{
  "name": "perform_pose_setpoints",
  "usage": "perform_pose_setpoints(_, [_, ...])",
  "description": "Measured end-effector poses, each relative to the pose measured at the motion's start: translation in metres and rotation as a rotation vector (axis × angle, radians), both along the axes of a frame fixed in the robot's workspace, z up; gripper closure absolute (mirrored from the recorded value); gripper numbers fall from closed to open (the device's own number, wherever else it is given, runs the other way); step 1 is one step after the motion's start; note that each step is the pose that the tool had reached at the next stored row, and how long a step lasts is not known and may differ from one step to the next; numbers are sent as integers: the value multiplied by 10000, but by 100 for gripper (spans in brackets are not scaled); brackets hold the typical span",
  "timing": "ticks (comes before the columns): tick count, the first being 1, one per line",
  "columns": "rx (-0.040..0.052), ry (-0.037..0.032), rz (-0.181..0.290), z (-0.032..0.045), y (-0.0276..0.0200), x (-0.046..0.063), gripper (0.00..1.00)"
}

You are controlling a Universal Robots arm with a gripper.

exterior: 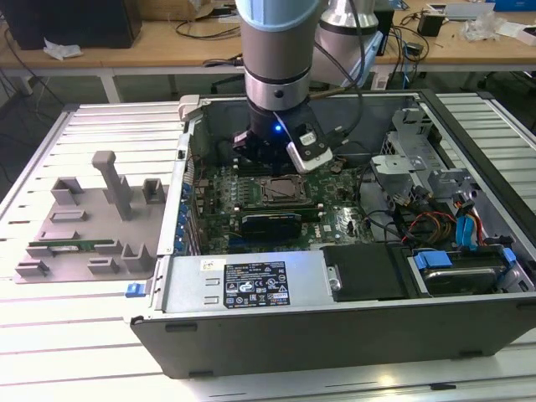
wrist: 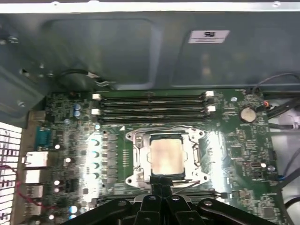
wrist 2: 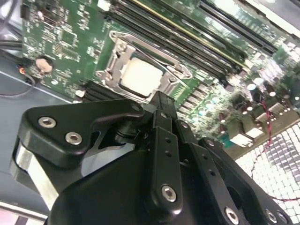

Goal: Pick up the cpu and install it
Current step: 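Install the second cpu locking lever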

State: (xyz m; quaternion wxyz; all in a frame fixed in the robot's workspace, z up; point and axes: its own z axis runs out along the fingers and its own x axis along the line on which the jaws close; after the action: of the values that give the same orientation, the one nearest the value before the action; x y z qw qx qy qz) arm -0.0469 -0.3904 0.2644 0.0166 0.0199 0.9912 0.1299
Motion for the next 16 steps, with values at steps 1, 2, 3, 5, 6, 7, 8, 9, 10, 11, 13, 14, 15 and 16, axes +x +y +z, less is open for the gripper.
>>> perform_pose_setpoints(1, [-1, 0, -2, -4, -3, 11, 89])
perform_pose_setpoints(2, [-1, 1, -9, -16, -16, 20, 89])
perform_pose_setpoints(3, [-1, 0, -16, -24, -24, 24, 89])
perform_pose_setpoints(5, [-1, 1, -61, -58, -63, 29, 89])
perform_pose_setpoints(6, [0, 1, -86, -75, -77, 29, 89])
perform_pose_setpoints(7, [-3, 1, -98, -82, -80, 29, 89])
perform_pose_setpoints(8, [-3, 1, -97, -83, -81, 30, 89])
perform_pose_setpoints(9, [-2, 1, -96, -84, -80, 30, 89])
perform_pose_setpoints(10, [2, -1, -96, -90, -80, 30, 89])
perform_pose_setpoints(11, [3, -2, -97, -102, -80, 30, 89])
perform_pose_setpoints(13, [-15, 0, -97, -166, -82, 30, 89])
perform_pose_setpoints(14, [-25, 1, -95, -182, -82, 30, 89])
perform_pose_setpoints(15, [-55, 0, -97, -220, -82, 28, 89])
perform_pose_setpoints(16, [-81, 0, -99, -245, -81, 17, 89])
